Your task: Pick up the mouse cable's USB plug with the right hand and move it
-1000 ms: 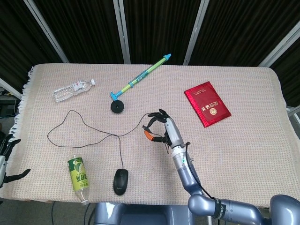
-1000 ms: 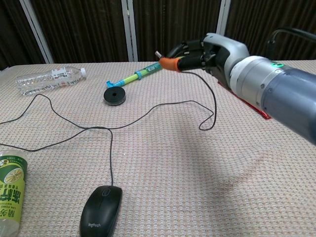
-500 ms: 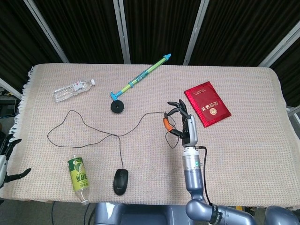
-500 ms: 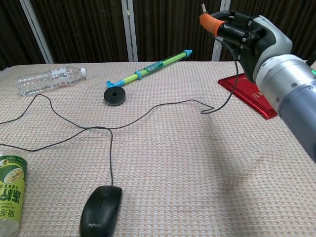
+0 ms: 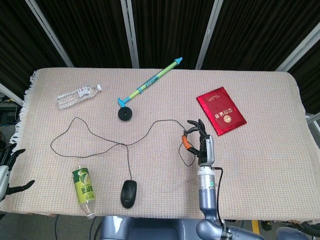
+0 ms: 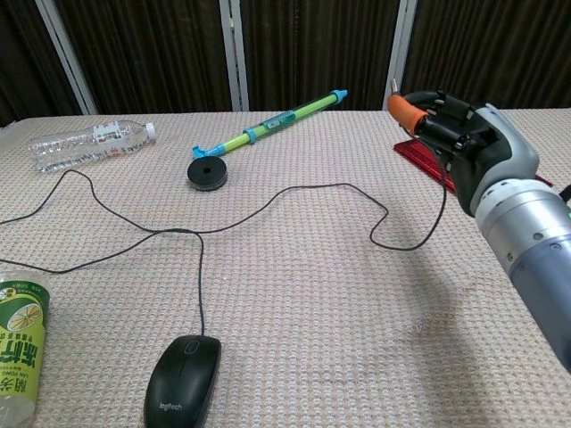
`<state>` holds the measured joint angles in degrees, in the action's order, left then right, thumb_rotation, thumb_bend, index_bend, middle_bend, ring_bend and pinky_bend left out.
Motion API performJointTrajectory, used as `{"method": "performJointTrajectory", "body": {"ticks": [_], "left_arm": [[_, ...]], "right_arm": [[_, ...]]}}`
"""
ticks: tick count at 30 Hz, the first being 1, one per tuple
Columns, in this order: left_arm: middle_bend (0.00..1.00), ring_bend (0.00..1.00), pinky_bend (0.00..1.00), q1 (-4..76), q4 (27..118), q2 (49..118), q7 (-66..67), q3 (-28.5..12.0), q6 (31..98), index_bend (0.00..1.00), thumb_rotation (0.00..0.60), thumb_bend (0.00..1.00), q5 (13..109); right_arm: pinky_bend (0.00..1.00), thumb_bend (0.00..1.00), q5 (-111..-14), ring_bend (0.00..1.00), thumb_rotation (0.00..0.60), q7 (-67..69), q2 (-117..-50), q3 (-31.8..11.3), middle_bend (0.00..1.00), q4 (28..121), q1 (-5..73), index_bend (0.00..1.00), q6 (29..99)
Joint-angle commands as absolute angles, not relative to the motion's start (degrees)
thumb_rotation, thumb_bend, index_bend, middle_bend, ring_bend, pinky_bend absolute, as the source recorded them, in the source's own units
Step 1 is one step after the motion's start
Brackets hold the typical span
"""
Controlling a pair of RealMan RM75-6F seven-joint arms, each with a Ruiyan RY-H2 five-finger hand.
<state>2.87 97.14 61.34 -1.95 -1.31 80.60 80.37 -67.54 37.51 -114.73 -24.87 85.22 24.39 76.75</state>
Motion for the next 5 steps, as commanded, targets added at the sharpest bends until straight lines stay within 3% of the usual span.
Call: {"method": "performJointTrajectory", "body": {"ticks": [1, 5], "left_arm": [[0.0, 0.0, 0.0, 2.8, 97.2, 61.3, -1.9, -1.3, 80.7, 0.15, 0.6, 0.12, 80.3], [0.0, 0.0, 0.0, 2.7, 97.2, 61.3, -1.9, -1.3, 80.9, 0.15, 0.6, 0.12, 80.2]], "right_arm": [[0.0, 0.34, -67.7, 0.0, 0.6, 38.1, -115.1, -24.3, 0.27, 84.7, 23.8, 0.62, 77.0], [0.0, 0.34, -68.4, 0.0, 0.6, 38.4, -115.4, -23.3, 0.27, 84.2, 23.1, 0.62, 77.3]]}}
